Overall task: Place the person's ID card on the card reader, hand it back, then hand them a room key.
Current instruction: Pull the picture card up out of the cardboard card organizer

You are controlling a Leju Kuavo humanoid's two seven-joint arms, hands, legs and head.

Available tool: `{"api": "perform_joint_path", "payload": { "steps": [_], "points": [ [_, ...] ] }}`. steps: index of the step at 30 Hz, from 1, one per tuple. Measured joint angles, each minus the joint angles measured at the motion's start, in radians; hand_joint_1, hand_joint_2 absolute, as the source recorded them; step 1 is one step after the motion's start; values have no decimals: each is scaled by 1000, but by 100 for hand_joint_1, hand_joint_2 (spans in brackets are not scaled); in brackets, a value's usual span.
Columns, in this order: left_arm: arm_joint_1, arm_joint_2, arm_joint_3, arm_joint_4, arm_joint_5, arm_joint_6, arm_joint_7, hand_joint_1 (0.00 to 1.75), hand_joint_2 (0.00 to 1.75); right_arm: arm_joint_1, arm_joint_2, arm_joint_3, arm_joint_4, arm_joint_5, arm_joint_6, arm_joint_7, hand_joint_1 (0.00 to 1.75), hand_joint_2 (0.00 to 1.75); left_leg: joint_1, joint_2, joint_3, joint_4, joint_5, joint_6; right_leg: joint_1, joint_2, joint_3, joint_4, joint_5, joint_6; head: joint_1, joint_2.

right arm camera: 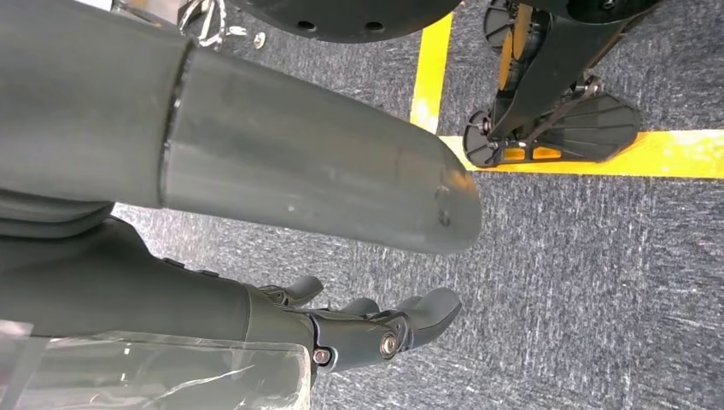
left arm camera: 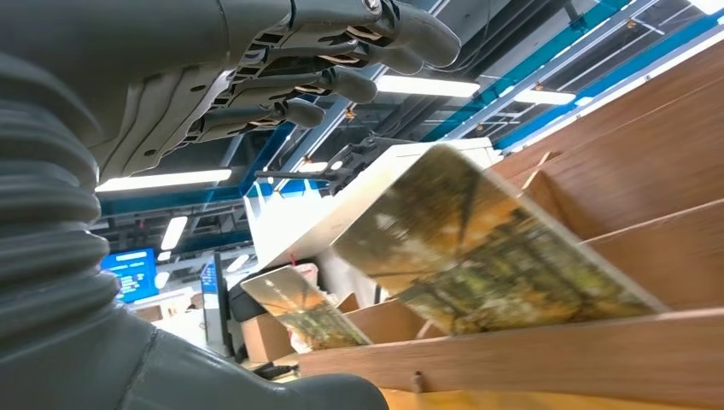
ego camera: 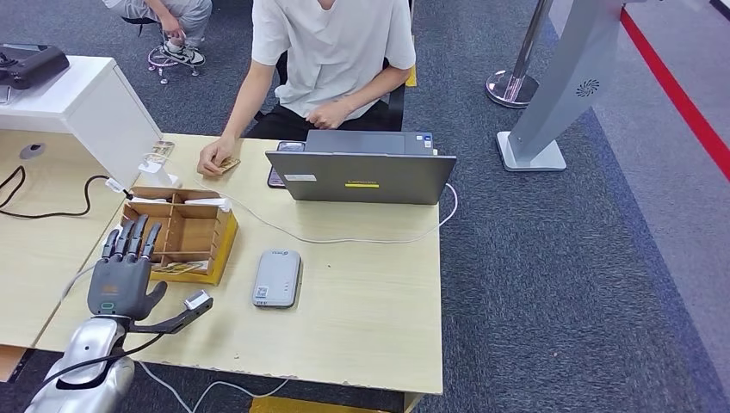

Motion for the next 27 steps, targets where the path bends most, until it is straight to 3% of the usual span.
{"api": "perform_joint_path", "payload": {
  "steps": [5,9,27],
  "points": [
    [-7,-3,-18,5,8,0,0,1,175,0,1,0,0,1,0,0,0,0,0,0,0,0,0,0,0,0,0,0,0,0,0,0],
    [-10,-4,-30,7,15,0,0,175,175,0,1,0,0,1,-1,0,0,0,0,0,0,0,0,0,0,0,0,0,0,0,0,0],
    [-11,3,-35,15,81,-13,-22,175,175,0,1,0,0,9,3,-3,0,0,0,0,0,0,0,0,0,0,0,0,0,0,0,0]
  ]
}}
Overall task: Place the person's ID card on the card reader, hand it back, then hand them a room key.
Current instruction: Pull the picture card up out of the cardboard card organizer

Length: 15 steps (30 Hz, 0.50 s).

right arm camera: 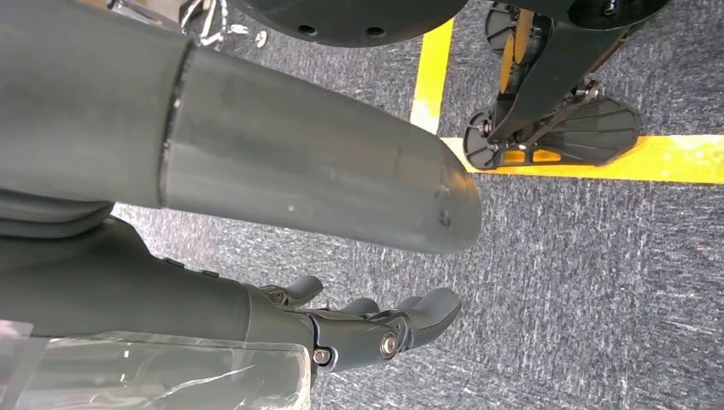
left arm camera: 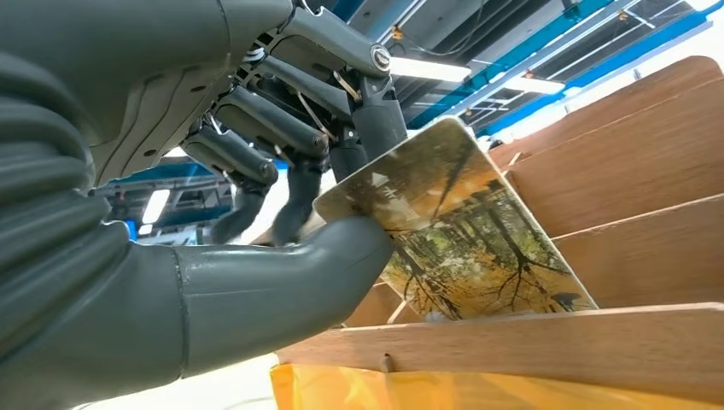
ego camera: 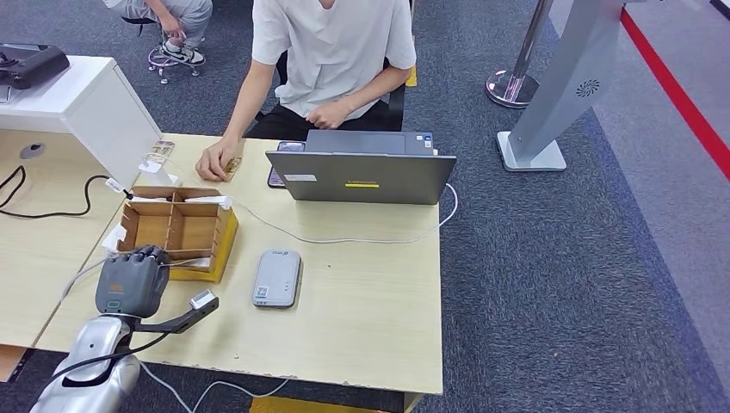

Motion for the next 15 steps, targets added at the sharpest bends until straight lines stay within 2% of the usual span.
{"api": "perform_joint_path", "payload": {
  "steps": [6,9,11,15],
  "points": [
    [3,0,0,-3,16,12,-6,175,175,0,0,0,0,0,-1,1,0,0,0,0,0,0,0,0,0,0,0,0,0,0,0,0],
    [26,-3,0,-53,47,30,-30,175,175,1,0,-1,0,-5,-7,3,0,0,0,0,0,0,0,0,0,0,0,0,0,0,0,0],
    [56,-9,-7,-151,69,29,-52,175,175,2,0,-3,0,-13,-11,3,0,0,0,0,0,0,0,0,0,0,-1,0,0,0,0,0],
    [105,-20,-61,-418,78,-38,-51,175,175,2,0,-16,0,-31,-15,-1,0,0,0,0,-1,1,0,0,0,0,0,-1,0,0,0,0]
  ]
}}
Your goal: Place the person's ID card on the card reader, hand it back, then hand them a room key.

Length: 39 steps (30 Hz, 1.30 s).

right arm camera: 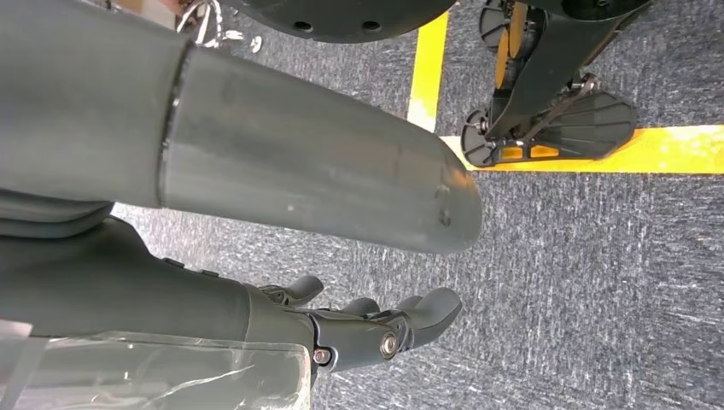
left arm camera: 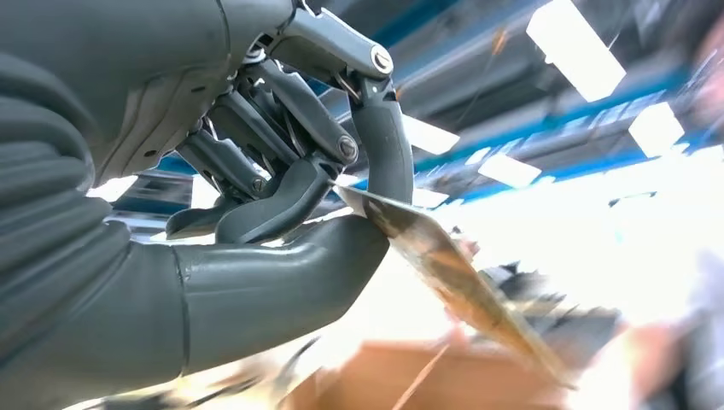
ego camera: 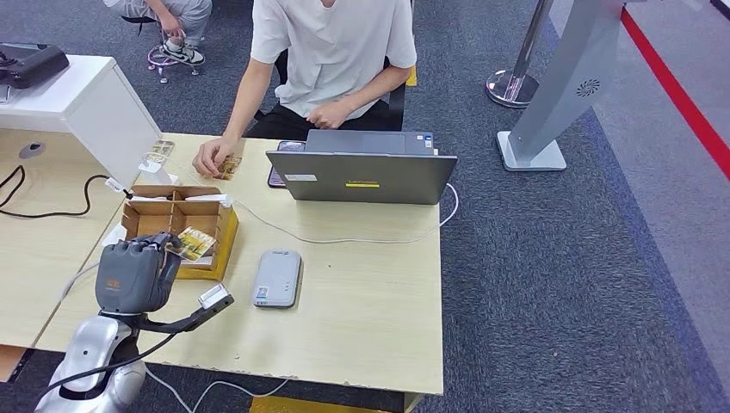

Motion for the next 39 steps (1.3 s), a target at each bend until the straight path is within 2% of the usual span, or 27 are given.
{"api": "perform_joint_path", "payload": {
  "steps": [5,7,9,11,15,19,23,27,33,39],
  "points": [
    [9,3,-41,-129,14,-26,2,175,175,1,1,-10,0,-8,-2,-3,0,0,0,0,0,0,0,0,0,0,0,0,0,0,0,0],
    [-1,15,-91,-262,28,-34,1,175,175,2,4,-18,0,-6,-2,-5,0,0,0,0,0,0,0,0,0,0,0,0,0,0,0,0],
    [-34,25,-131,-360,36,-34,4,175,175,2,6,-24,0,5,0,-6,0,0,0,-1,1,0,1,0,0,-1,0,0,0,0,0,0],
    [-91,25,-135,-354,23,-37,17,175,175,-1,6,-23,0,22,5,-5,0,0,0,-2,1,0,2,0,0,-2,0,1,0,0,0,0],
    [-265,23,-135,-222,-35,-76,79,175,175,-8,6,-14,0,58,15,-5,0,0,0,-3,1,0,5,-1,0,-4,0,1,3,0,0,0],
    [-463,17,-134,57,-42,-64,123,175,175,-17,6,-1,0,81,25,-1,0,0,0,-3,0,0,8,-1,0,-3,0,2,6,-1,0,0],
    [-594,8,-133,308,-32,-52,136,175,175,-18,6,10,0,92,26,5,0,0,0,-2,0,0,9,-1,0,-2,0,2,7,-1,0,0],
    [-665,0,-127,484,-18,-40,141,0,175,-19,6,16,0,94,26,19,0,0,0,-2,0,0,8,-1,0,-2,-1,2,7,-1,1,0],
    [-678,0,-113,616,3,-27,139,0,175,-18,6,16,0,95,26,31,0,0,0,-2,-1,0,8,-1,0,-2,-1,2,7,-1,1,0],
    [-647,33,-90,627,56,-28,103,0,175,-17,6,16,0,91,27,23,0,0,0,-1,-1,-1,8,-1,0,-1,-1,2,7,-1,1,0]
  ]
}}
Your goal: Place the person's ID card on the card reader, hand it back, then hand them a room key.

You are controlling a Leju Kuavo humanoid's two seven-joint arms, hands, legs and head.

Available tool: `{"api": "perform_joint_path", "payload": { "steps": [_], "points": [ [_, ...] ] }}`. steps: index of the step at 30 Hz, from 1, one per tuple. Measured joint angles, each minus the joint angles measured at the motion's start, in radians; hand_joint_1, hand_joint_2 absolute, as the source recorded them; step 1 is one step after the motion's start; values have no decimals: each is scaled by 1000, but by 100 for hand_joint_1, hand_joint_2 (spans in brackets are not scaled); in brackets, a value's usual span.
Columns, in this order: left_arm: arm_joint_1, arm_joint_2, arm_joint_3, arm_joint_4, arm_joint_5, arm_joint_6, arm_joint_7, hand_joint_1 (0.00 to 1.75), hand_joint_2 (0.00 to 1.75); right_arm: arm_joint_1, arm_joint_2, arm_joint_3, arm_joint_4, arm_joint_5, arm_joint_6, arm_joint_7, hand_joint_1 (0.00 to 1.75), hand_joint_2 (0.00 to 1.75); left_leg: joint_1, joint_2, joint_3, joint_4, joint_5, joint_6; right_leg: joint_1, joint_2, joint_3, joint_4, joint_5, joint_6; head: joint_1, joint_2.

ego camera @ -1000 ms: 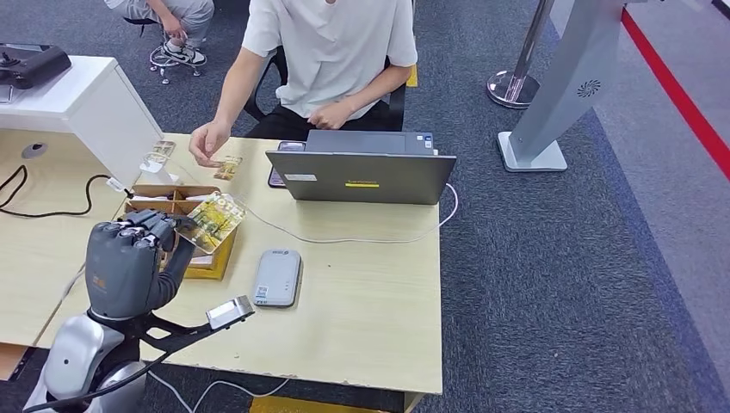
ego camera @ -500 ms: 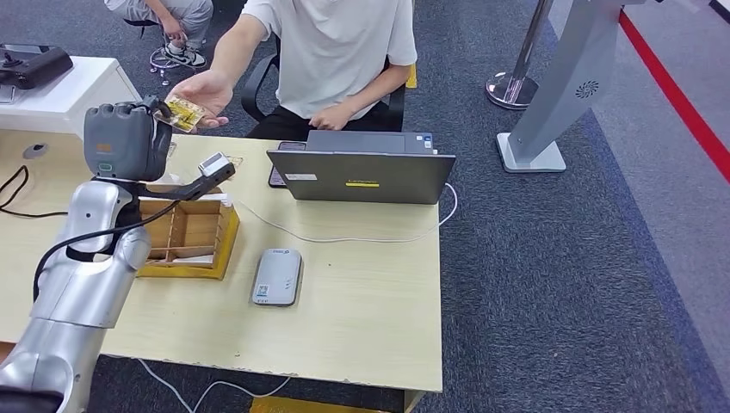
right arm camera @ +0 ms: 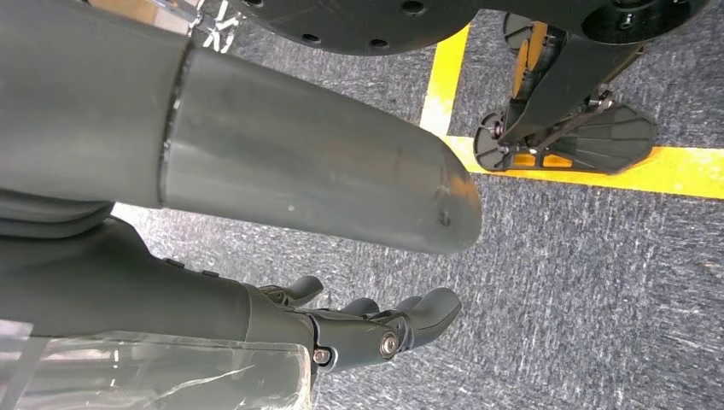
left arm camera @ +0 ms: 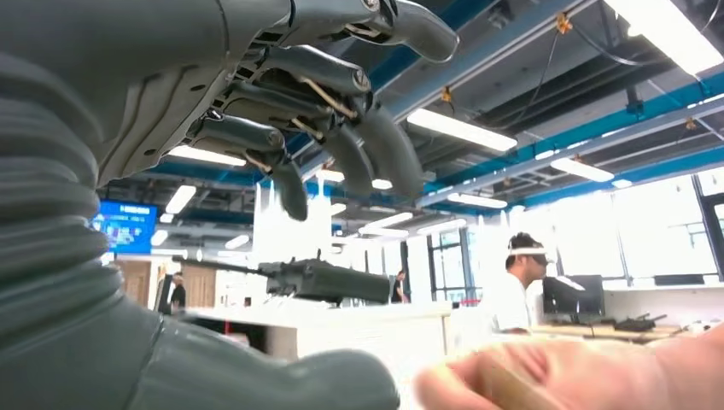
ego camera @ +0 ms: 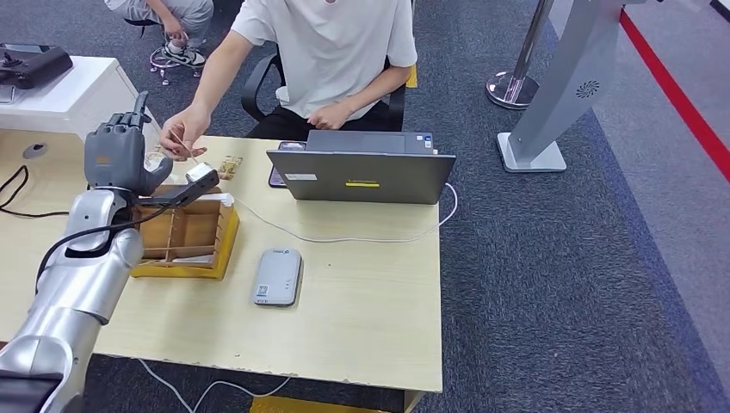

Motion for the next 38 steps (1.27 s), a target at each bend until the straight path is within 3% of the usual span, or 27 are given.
{"api": "perform_joint_path", "payload": {
  "steps": [6,10,16,18,22,25,29,34,38],
  "points": [
    [106,92,91,-105,261,-90,-90,0,175,3,0,-1,0,-10,1,-24,0,0,0,2,-1,-1,0,0,0,2,-2,0,0,-1,0,0],
    [180,185,236,-144,469,-148,-162,0,175,5,0,-4,0,-17,2,-35,0,0,0,7,-1,-2,-1,-1,0,7,-5,1,-1,-1,-1,0],
    [262,277,405,-159,579,-176,-210,0,175,5,-1,-5,0,-21,2,-45,0,0,0,5,-2,-3,-2,-2,0,5,-4,2,-2,-2,-1,0],
    [325,316,498,-165,714,-205,-234,0,175,5,-1,-8,0,-25,2,-49,0,0,0,11,-1,-4,-4,-4,0,12,-4,2,-2,-3,-1,0],
    [491,381,814,-151,1003,-353,-348,0,175,19,-1,-20,0,-28,3,-42,0,0,0,23,4,-4,-10,-5,0,24,-5,2,-4,-5,-5,0],
    [561,394,997,-128,1026,-413,-400,0,175,24,-1,-25,0,-29,5,-40,0,0,1,15,3,-3,-10,-5,0,16,-5,1,-9,-5,-5,0],
    [597,394,1108,-116,1015,-427,-373,0,175,18,-1,-28,0,-30,6,-39,0,0,1,3,3,-4,-11,-4,0,4,1,1,-12,-6,-5,0],
    [634,361,1297,2,1149,-477,-333,0,175,19,-1,-31,0,-30,13,-22,0,0,-1,5,6,-4,-12,-5,0,4,3,2,-12,-6,-5,0],
    [648,277,1460,178,1250,-409,-340,0,0,23,-1,-39,1,-25,7,-16,0,0,-2,4,7,-4,-13,-4,-1,4,4,1,-13,-5,-7,0]
  ]
}}
